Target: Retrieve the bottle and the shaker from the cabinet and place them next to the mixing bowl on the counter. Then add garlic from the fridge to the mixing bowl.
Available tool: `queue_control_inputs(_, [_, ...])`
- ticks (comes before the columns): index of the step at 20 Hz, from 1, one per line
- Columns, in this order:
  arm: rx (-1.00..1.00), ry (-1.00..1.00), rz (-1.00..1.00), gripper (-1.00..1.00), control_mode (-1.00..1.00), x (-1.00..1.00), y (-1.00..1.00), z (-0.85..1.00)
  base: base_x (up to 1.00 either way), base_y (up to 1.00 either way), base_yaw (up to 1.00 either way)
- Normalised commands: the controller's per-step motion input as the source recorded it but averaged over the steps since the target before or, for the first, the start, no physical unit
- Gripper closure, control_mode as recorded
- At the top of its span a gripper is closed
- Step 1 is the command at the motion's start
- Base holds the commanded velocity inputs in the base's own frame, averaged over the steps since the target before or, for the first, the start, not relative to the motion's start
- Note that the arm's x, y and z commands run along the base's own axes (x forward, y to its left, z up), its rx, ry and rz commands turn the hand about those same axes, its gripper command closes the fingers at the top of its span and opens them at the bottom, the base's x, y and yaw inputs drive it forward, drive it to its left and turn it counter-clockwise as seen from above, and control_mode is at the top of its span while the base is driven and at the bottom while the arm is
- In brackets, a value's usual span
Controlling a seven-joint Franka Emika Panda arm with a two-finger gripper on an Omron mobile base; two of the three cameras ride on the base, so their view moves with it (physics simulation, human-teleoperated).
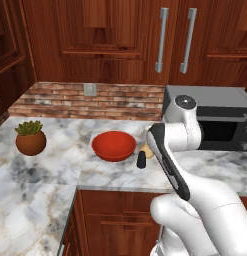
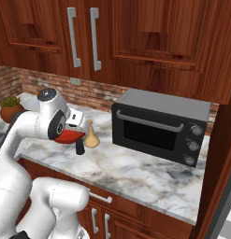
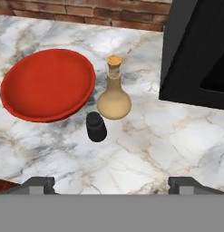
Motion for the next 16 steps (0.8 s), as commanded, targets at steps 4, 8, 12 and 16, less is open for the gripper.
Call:
queue_control_inputs(4, [0.00, -0.22, -0.22, -1.00, -1.00, -0.97, 0.00, 0.48, 0.00, 0.00, 0.00])
queue_control_inputs(8, [0.00, -0.18, -0.06, -1.00, -1.00, -0.86, 0.00, 0.88, 0.00, 0.00, 0.00])
queue_control_inputs(12, [0.00, -0.14, 0.00, -1.00, -1.00, -0.84, 0.00, 0.89, 0.00, 0.00, 0.00])
queue_control_inputs(16, [0.00, -0.04, 0.02, -1.00, -1.00, -0.84, 0.00, 0.96, 0.00, 0.00, 0.00])
